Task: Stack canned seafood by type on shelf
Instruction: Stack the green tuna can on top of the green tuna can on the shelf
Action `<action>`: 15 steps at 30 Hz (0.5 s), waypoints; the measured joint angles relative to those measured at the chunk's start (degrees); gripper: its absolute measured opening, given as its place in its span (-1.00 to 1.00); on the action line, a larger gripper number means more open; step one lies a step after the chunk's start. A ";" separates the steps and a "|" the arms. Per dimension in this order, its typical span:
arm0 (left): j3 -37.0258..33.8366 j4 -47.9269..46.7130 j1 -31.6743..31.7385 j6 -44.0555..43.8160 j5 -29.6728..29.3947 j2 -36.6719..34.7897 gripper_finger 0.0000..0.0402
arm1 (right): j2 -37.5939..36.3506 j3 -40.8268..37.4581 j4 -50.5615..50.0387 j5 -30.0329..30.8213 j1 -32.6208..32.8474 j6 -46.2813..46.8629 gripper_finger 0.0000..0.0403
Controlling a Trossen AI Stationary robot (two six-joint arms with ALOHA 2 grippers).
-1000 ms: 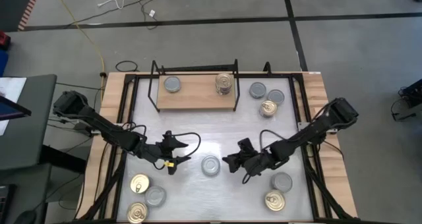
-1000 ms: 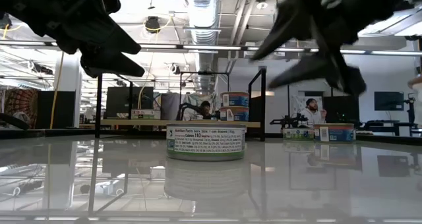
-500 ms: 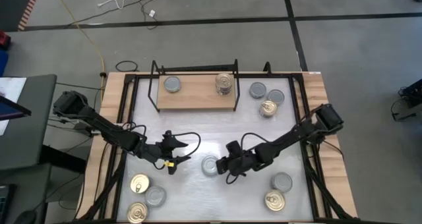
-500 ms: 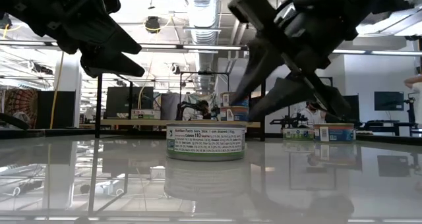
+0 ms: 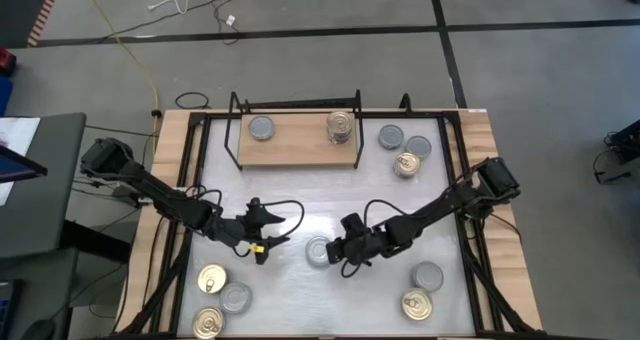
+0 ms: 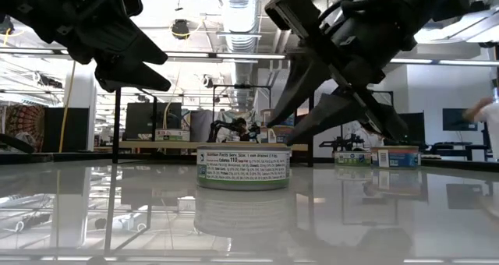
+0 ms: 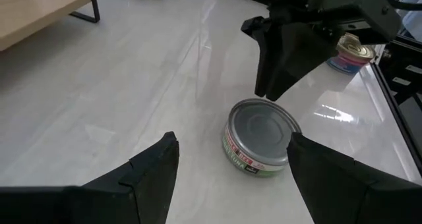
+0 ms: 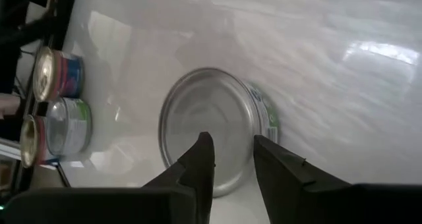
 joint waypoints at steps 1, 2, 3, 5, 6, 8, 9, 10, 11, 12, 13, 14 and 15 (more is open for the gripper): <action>0.00 0.00 0.05 0.00 0.00 0.00 0.34 | 0.00 0.00 0.12 0.00 0.00 0.05 -0.36; 0.00 0.00 0.05 0.02 -0.03 0.00 0.34 | -0.02 0.00 0.21 0.00 0.07 0.35 -0.37; 0.00 0.00 0.05 0.17 -0.26 0.00 0.34 | -0.02 0.00 0.10 0.00 0.18 0.82 -0.37; 0.00 -0.01 0.05 0.43 -0.49 0.00 0.34 | -0.01 0.00 -0.75 -0.12 0.53 1.55 -0.37; 0.00 -0.01 0.05 0.44 -0.58 0.00 0.34 | -0.02 0.00 -1.05 -0.18 0.68 1.96 -0.37; 0.00 -0.01 0.05 0.49 -0.70 0.00 0.34 | -0.02 0.02 -2.92 -0.17 1.08 2.73 -0.37; 0.00 0.00 0.05 0.57 -0.77 0.00 0.34 | -0.02 0.02 -4.23 -0.16 1.11 2.82 -0.37; 0.00 0.00 0.05 0.57 -0.83 0.00 0.34 | 0.00 -0.02 -5.02 -0.20 1.05 2.91 -0.37; 0.00 -0.02 0.05 0.59 -0.85 0.00 0.34 | 0.00 -0.02 -4.89 -0.22 1.00 2.99 -0.37; 0.00 0.00 0.05 0.59 -0.87 0.00 0.34 | 0.00 -0.02 -3.94 -0.18 1.00 2.99 -0.37; 0.00 0.00 0.05 0.59 -0.86 0.00 0.34 | 0.00 0.00 -2.75 -0.12 0.97 2.97 -0.37; 0.00 -0.01 0.05 0.59 -0.87 0.00 0.34 | -0.02 0.01 -2.19 0.06 0.95 2.87 -0.37; 0.00 -0.02 0.05 0.60 -0.87 0.00 0.34 | -0.01 0.03 -2.49 0.08 0.92 2.62 -0.37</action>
